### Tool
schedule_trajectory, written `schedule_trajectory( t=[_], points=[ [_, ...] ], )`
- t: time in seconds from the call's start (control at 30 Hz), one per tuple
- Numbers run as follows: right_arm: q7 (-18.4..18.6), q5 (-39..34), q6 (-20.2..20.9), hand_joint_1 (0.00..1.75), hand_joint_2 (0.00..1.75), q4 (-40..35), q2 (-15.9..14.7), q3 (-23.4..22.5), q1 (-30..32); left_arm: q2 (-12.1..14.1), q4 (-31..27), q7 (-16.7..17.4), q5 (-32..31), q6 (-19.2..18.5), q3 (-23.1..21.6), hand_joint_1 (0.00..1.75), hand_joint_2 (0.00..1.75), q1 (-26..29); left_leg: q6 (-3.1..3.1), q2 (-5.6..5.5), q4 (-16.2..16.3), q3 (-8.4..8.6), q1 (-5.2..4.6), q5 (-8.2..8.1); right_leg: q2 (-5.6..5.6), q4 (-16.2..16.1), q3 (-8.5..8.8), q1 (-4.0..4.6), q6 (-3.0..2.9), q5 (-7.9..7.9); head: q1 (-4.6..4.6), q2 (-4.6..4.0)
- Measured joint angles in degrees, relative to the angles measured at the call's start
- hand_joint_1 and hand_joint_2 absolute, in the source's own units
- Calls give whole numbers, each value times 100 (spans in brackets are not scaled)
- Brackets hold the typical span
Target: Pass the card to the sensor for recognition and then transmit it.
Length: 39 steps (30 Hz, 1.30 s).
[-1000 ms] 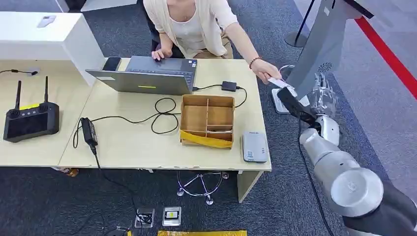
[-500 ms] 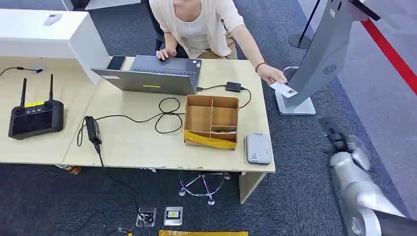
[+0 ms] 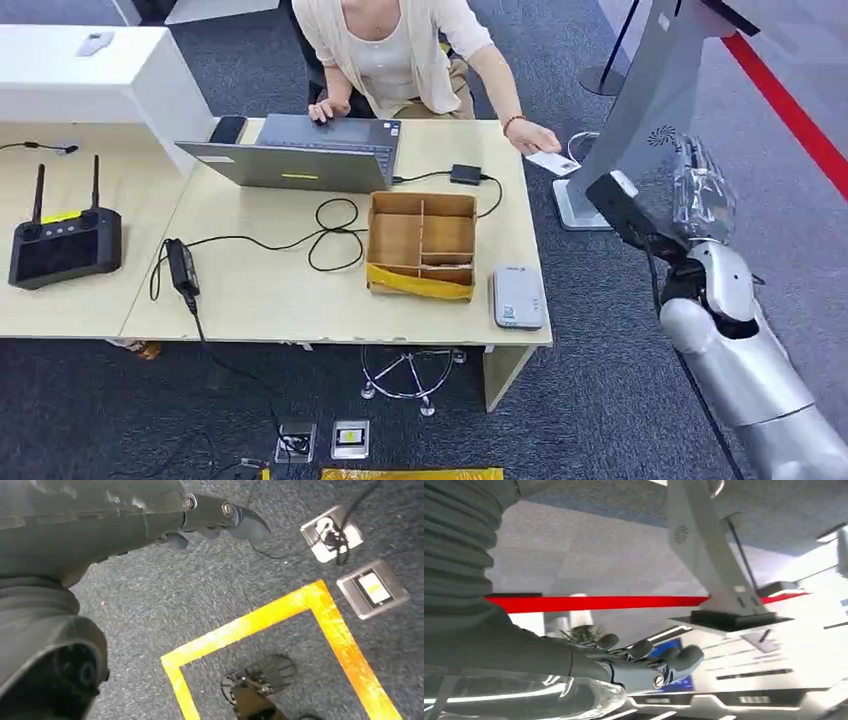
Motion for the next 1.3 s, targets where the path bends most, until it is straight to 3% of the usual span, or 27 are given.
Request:
schedule_trajectory(
  t=[0.23, 0.6, 0.9, 1.3],
  points=[
    [13, -48, -2, 0, 175, -628, -184, 490, 18, -20, -4, 4, -147, -70, 120, 0, 0, 3, -1, 4, 0, 0, 0, 0, 10, -1, -1, 0, 0, 0, -4, 0],
    [-70, -74, 83, 0, 175, -963, -295, 947, -40, -35, -9, 39, -540, -192, 286, 0, 0, -3, -1, 3, -1, -4, 2, 0, 10, 1, 0, 2, 0, 0, -4, 0],
    [-179, -201, 173, 0, 175, -847, -171, 1498, -471, -53, -28, 61, -781, -317, 376, 0, 0, -70, -2, -1, -1, -7, 2, 2, 4, 2, -1, 2, -1, 1, -4, 0],
    [-387, -223, 46, 0, 175, -134, 244, 1924, -968, -134, -55, 179, -1036, -400, 496, 0, 0, -166, -2, -1, -1, -6, 2, 2, 2, 2, -2, 2, -1, 1, -4, 0]
  ],
)
